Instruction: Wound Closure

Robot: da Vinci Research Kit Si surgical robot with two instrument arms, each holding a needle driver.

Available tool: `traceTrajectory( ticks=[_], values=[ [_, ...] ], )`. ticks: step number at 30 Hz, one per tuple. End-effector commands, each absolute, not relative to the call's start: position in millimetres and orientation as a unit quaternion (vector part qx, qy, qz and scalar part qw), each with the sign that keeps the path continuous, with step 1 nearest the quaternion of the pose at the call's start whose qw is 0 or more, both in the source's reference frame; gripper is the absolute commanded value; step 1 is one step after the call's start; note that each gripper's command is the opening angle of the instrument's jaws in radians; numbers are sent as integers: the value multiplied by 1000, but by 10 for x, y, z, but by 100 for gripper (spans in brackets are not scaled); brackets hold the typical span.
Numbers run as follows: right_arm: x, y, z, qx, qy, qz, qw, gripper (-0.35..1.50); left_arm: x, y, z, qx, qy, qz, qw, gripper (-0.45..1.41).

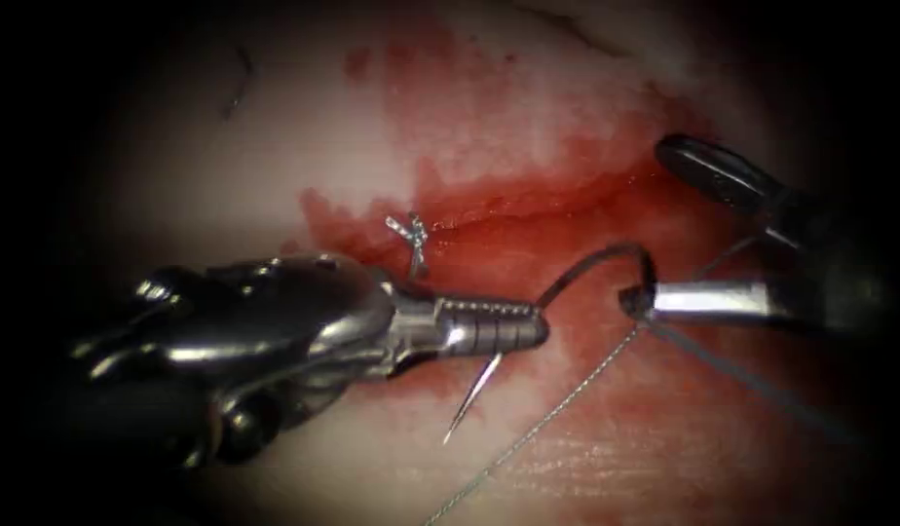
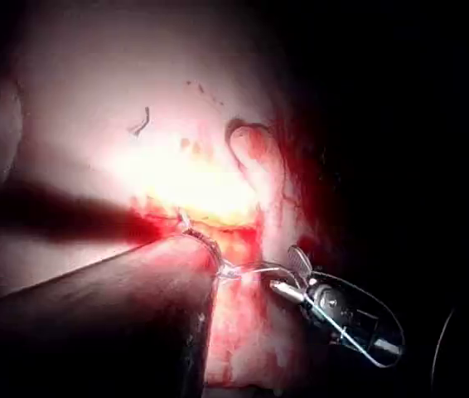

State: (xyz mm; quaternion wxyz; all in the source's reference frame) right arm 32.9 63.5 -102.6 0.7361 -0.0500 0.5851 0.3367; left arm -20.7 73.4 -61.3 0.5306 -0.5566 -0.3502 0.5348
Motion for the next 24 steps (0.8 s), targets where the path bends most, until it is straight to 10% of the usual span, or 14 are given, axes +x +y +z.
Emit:
traceTrajectory(
  ticks=[1, 24],
  values=[
    [338, 634, -1022, -49, 587, 335, 735, 135, -212, 740, -610, -562, -347, 531, 531, -35],
    [358, 636, -1024, -73, 580, 385, 714, 128, -209, 739, -611, -600, -316, 518, 521, -35]
  ],
)
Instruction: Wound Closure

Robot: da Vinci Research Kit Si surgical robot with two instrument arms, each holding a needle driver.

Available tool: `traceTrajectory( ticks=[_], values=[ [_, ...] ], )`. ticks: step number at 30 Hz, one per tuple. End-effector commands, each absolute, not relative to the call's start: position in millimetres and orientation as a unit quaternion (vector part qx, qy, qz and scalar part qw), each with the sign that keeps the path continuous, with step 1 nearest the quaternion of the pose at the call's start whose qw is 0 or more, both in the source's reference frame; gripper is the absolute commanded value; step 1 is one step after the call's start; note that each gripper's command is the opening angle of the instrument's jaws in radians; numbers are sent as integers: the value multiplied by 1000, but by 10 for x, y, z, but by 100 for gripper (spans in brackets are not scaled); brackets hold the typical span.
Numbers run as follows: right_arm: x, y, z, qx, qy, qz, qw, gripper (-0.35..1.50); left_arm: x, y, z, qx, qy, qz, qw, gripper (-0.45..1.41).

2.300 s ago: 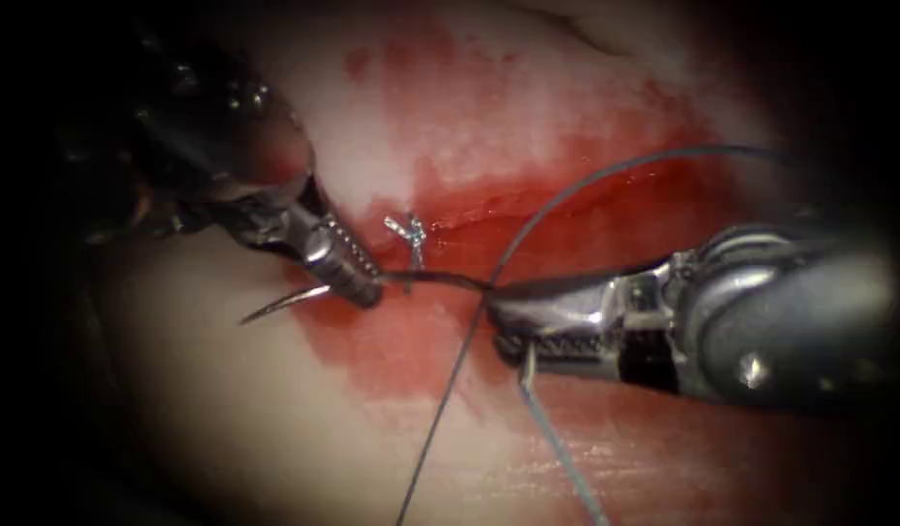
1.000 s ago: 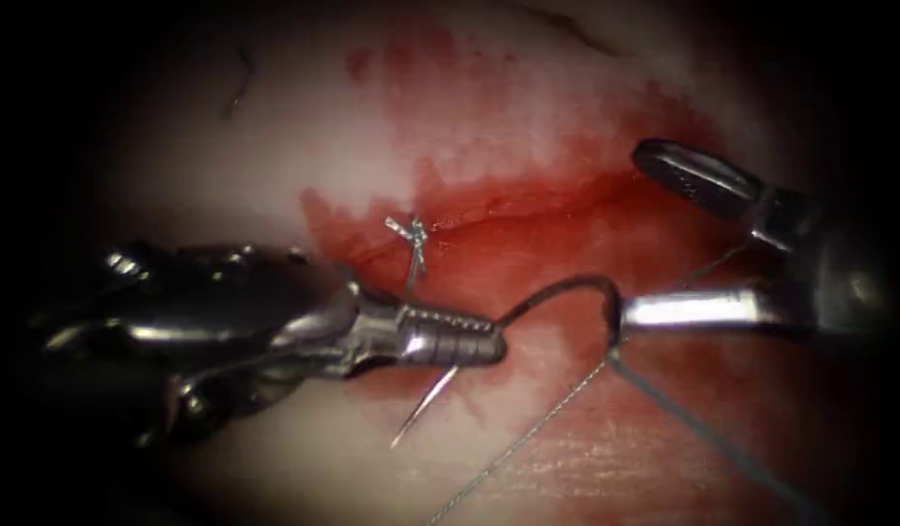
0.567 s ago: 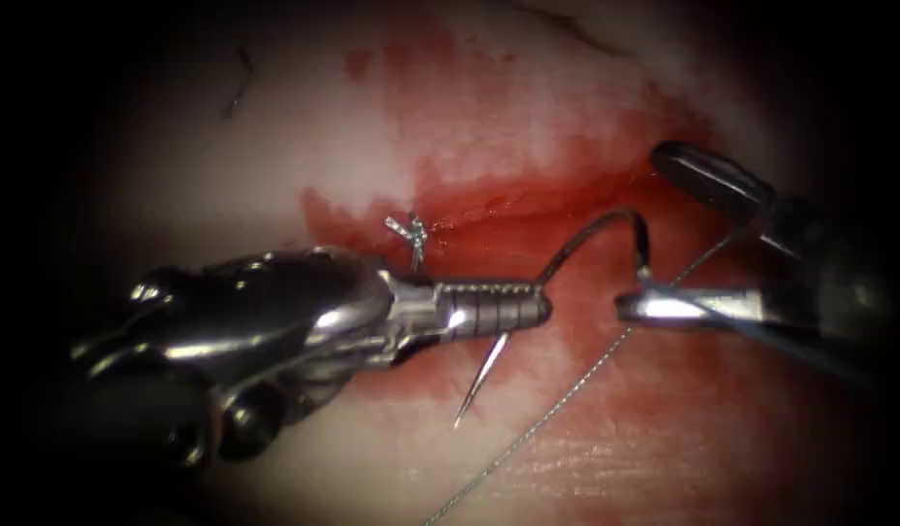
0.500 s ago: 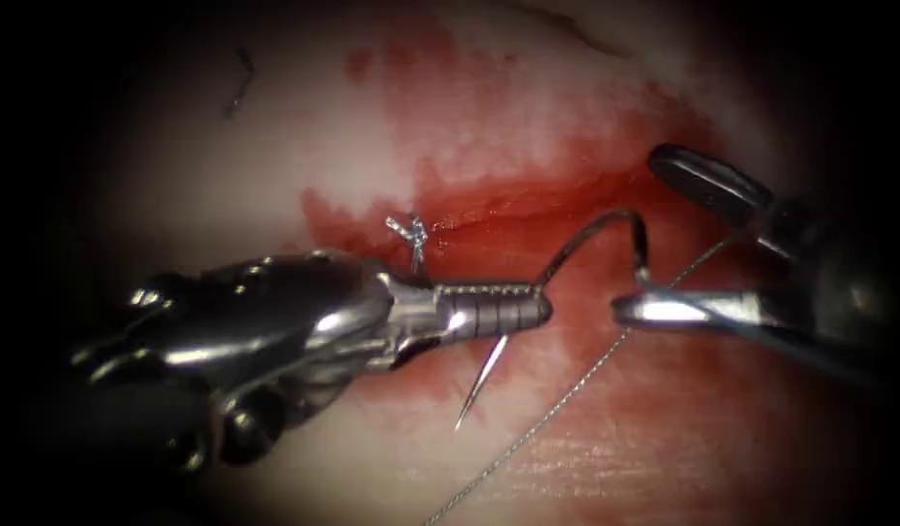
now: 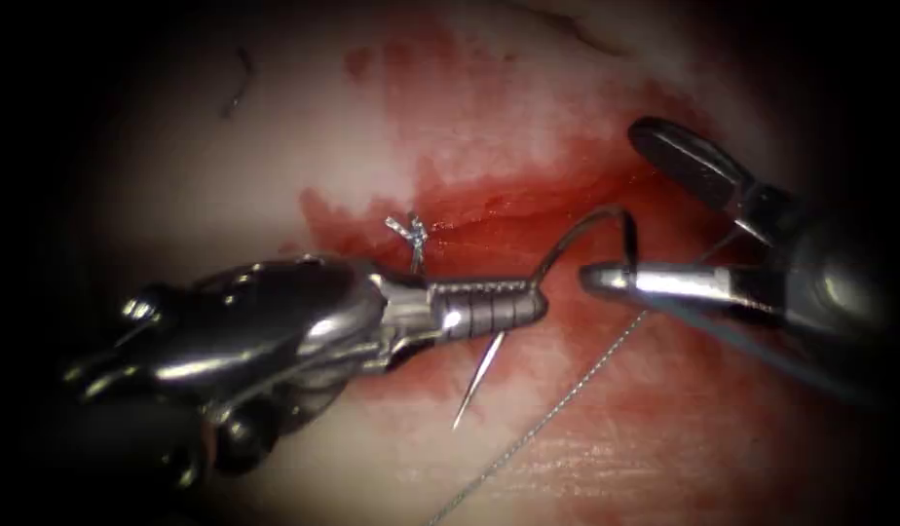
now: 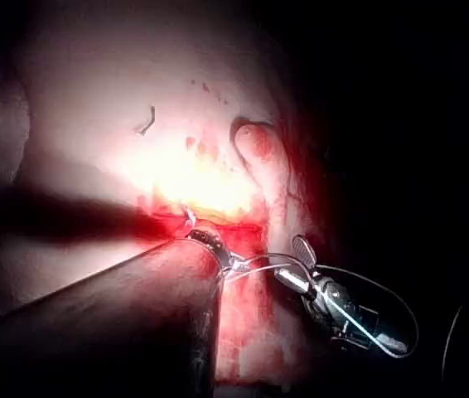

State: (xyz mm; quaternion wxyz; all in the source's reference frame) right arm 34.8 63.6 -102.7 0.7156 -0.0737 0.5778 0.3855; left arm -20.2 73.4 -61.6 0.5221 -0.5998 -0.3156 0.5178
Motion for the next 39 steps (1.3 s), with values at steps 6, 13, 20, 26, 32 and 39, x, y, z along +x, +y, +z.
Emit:
traceTrajectory(
  ticks=[6, 13, 20, 26, 32, 39],
  values=[
    [369, 634, -1025, -86, 574, 396, 712, 125, -210, 739, -611, -603, -312, 515, 524, -35],
    [371, 635, -1024, -92, 576, 398, 708, 120, -210, 738, -612, -604, -309, 516, 523, -35],
    [379, 632, -1019, -94, 578, 396, 708, 104, -211, 737, -612, -603, -309, 516, 523, -35],
    [382, 628, -1012, -75, 587, 397, 702, 24, -211, 736, -614, -603, -309, 516, 524, -35],
    [381, 626, -1011, -54, 594, 391, 701, -35, -211, 734, -616, -603, -308, 516, 524, -35],
    [380, 625, -1012, -43, 590, 376, 713, -35, -208, 736, -619, -602, -310, 515, 525, -35]
  ],
)
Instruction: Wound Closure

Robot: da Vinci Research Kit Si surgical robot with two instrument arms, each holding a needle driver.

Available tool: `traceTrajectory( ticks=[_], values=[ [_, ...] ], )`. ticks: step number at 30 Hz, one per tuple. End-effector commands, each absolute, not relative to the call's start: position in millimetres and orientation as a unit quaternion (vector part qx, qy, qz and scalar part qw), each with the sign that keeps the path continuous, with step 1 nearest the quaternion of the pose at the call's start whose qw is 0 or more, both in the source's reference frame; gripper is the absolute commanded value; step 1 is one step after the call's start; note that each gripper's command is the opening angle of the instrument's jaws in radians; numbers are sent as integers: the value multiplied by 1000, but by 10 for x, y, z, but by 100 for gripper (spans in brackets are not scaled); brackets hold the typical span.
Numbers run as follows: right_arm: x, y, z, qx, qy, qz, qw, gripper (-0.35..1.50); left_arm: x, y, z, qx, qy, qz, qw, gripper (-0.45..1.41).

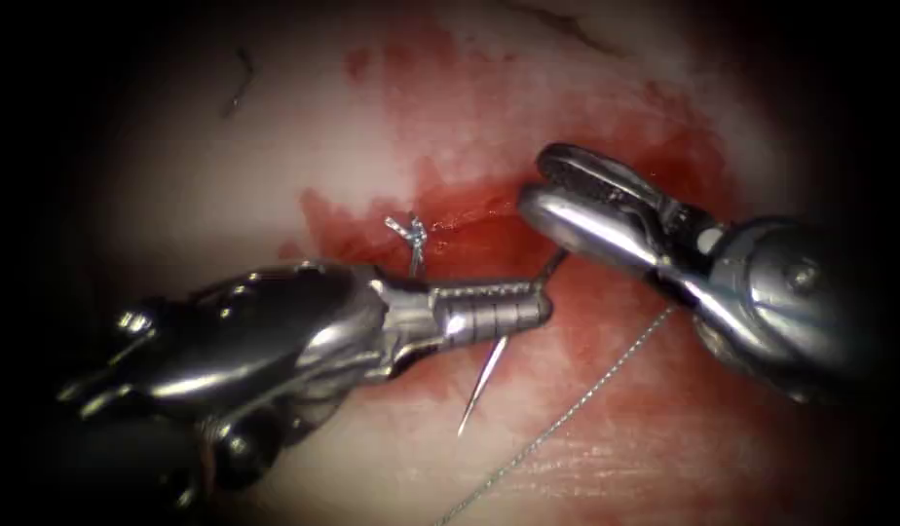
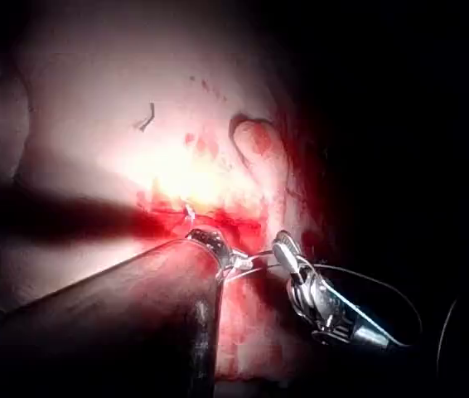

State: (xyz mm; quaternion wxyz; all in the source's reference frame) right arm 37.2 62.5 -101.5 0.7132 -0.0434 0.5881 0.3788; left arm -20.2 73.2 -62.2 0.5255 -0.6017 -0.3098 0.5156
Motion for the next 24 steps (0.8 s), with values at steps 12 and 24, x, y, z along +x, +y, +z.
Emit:
traceTrajectory(
  ticks=[12, 24],
  values=[
    [378, 635, -1014, -30, 618, 276, 736, -35, -215, 747, -622, -659, -211, 583, 425, 76],
    [344, 685, -999, -24, 640, 154, 752, -35, -204, 732, -605, -628, -157, 681, 343, 70]
  ],
)
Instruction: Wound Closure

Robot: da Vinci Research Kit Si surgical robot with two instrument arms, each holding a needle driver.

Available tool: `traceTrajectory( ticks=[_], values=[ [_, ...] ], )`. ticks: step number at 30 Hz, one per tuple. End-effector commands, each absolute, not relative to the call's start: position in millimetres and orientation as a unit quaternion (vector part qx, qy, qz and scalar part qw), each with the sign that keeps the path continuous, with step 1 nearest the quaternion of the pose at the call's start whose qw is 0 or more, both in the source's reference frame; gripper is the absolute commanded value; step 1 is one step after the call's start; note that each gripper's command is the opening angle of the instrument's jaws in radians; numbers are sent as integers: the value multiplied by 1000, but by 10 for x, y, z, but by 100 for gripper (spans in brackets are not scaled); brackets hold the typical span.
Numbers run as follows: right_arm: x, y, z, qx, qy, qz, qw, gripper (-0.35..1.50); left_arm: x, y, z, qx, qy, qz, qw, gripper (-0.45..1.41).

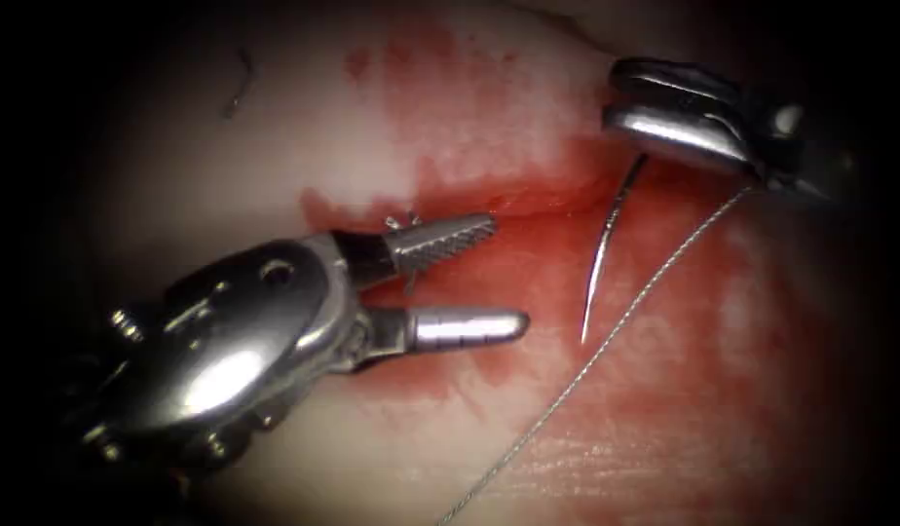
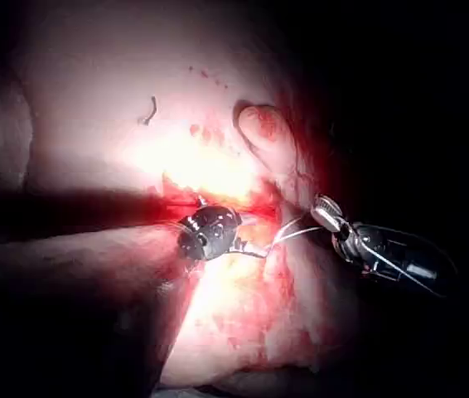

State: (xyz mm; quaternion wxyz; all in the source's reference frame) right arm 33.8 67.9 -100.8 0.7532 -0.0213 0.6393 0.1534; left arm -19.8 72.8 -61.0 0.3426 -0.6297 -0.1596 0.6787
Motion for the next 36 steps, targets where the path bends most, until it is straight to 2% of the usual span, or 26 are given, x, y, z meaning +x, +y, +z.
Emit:
traceTrajectory(
  ticks=[1, 9, 19, 36],
  values=[
    [341, 689, -995, -29, 638, 154, 754, -35, -205, 729, -602, -617, -149, 697, 335, 69],
    [346, 709, -970, -47, 641, 131, 755, -35, -225, 702, -554, -523, -125, 791, 292, 67],
    [358, 709, -962, -114, 653, 40, 748, -35, -248, 716, -525, -515, -106, 795, 303, 66],
    [391, 700, -961, -187, 685, -59, 702, -35, -250, 712, -520, -513, -101, 796, 305, 65]
  ],
)
